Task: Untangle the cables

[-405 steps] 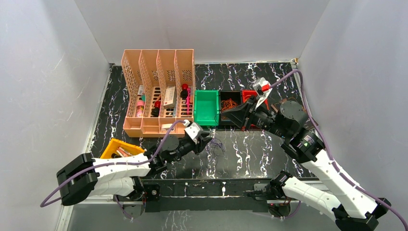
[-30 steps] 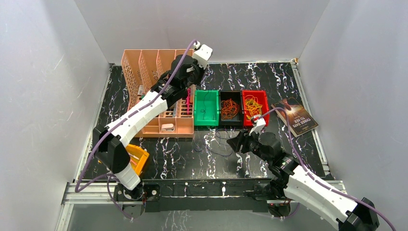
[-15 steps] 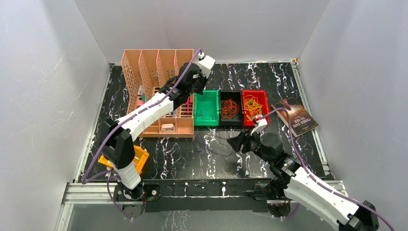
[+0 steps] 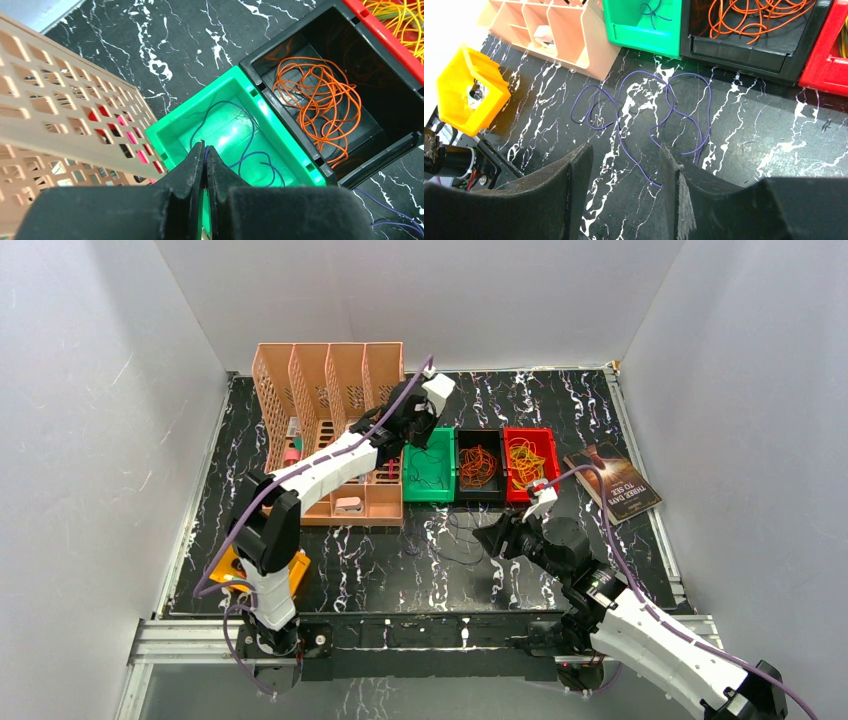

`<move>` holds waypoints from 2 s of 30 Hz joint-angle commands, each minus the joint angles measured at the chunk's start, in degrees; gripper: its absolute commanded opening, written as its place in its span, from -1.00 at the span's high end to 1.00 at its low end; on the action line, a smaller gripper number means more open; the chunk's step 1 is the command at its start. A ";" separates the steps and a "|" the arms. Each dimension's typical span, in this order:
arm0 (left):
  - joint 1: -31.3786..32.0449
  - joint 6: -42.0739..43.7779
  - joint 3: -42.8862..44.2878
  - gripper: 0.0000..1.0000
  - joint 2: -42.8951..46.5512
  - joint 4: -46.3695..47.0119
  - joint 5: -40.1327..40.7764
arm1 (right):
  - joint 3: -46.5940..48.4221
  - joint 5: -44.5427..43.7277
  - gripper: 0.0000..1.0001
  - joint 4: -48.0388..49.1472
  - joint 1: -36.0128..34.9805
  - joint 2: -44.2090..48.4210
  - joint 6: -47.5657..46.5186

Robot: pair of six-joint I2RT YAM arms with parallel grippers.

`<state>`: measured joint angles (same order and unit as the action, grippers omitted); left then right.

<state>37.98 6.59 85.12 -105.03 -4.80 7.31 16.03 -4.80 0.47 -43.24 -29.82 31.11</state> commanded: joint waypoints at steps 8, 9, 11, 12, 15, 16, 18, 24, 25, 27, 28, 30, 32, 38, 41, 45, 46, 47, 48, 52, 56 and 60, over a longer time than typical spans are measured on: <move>-0.19 -4.66 4.98 1.00 -7.95 -4.59 -7.26 | 0.07 -1.70 -0.21 0.62 0.00 1.97 0.15; -0.18 -4.79 4.97 1.00 -8.38 -4.68 -7.50 | 0.02 -1.75 -0.22 0.51 -0.01 2.11 0.15; -0.20 -4.99 4.92 1.00 -9.33 -4.88 -7.66 | 0.03 -1.80 -0.21 0.28 0.03 2.15 0.13; -0.19 -5.08 4.84 1.00 -9.62 -4.98 -7.67 | -0.01 -1.75 -0.22 0.32 0.05 2.16 0.08; -0.21 -5.10 4.55 1.00 -10.76 -5.12 -7.42 | -0.06 -1.71 -0.22 0.47 0.00 2.10 0.09; -0.19 -5.14 4.54 0.99 -10.92 -5.21 -7.40 | -0.12 -1.56 -0.22 0.49 0.08 2.04 0.09; -0.25 -5.22 4.73 0.90 -11.31 -5.41 -6.84 | -0.04 -1.54 -0.22 0.50 0.05 1.96 0.09; -0.18 -5.04 6.47 0.61 -10.50 -6.57 -5.64 | -0.27 -1.83 -0.23 0.50 0.02 2.32 0.17; -0.22 -4.74 6.80 0.52 -10.27 -6.73 -5.09 | -0.24 -1.82 -0.23 0.56 0.05 2.25 0.18; -0.24 -4.39 7.15 0.33 -9.79 -7.04 -3.95 | -0.22 -1.72 -0.23 0.67 0.01 2.07 0.16; -0.27 -4.23 7.24 0.28 -9.41 -7.14 -3.47 | -0.16 -1.65 -0.23 0.67 0.04 1.92 0.17; -0.20 -3.92 7.18 0.21 -8.41 -7.16 -2.86 | -0.08 -1.65 -0.23 0.75 0.05 1.63 0.17; -0.19 -3.67 7.16 0.17 -7.25 -7.06 -2.66 | -0.12 -1.54 -0.23 1.00 0.00 1.42 0.18; -0.18 -3.17 7.43 -0.06 -4.68 -7.25 -2.57 | 0.47 -1.24 -0.23 1.44 0.00 0.06 -0.09; -0.29 -2.78 7.43 -0.18 -3.87 -7.28 -2.05 | 0.58 -1.21 -0.25 1.76 -0.01 -0.31 -0.12; -0.19 -3.13 6.84 -0.23 -1.68 -7.40 -2.18 | 0.71 -1.10 -0.26 1.74 0.04 -0.54 -0.15; -0.18 -3.36 6.44 -0.23 -0.80 -7.25 -2.44 | 0.73 -1.06 -0.26 1.79 -0.02 -0.65 -0.17; -0.18 -3.51 5.93 -0.24 0.27 -7.17 -2.74 | 0.67 -0.78 -0.27 1.92 0.07 -0.80 -0.21; -0.18 -3.66 5.28 -0.24 1.27 -7.17 -3.05 | 0.75 -0.47 -0.27 2.18 -0.03 -1.07 -0.30; -0.18 -5.11 0.31 -0.25 7.63 -6.30 -4.12 | 1.31 1.38 -0.28 3.55 -0.02 -3.82 -0.61; -0.18 -7.70 -8.17 -0.25 16.09 -4.18 -6.40 | 3.10 3.31 -0.29 4.09 0.05 -9.50 -1.03; 0.00 -12.42 -16.06 -0.22 24.13 -4.60 -8.85 | 7.52 3.74 -0.29 4.08 -0.03 -15.02 -0.57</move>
<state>37.98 -0.60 74.91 -88.55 -9.37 1.98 17.96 -2.37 0.97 -43.24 -41.50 31.07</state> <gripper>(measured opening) 0.621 0.644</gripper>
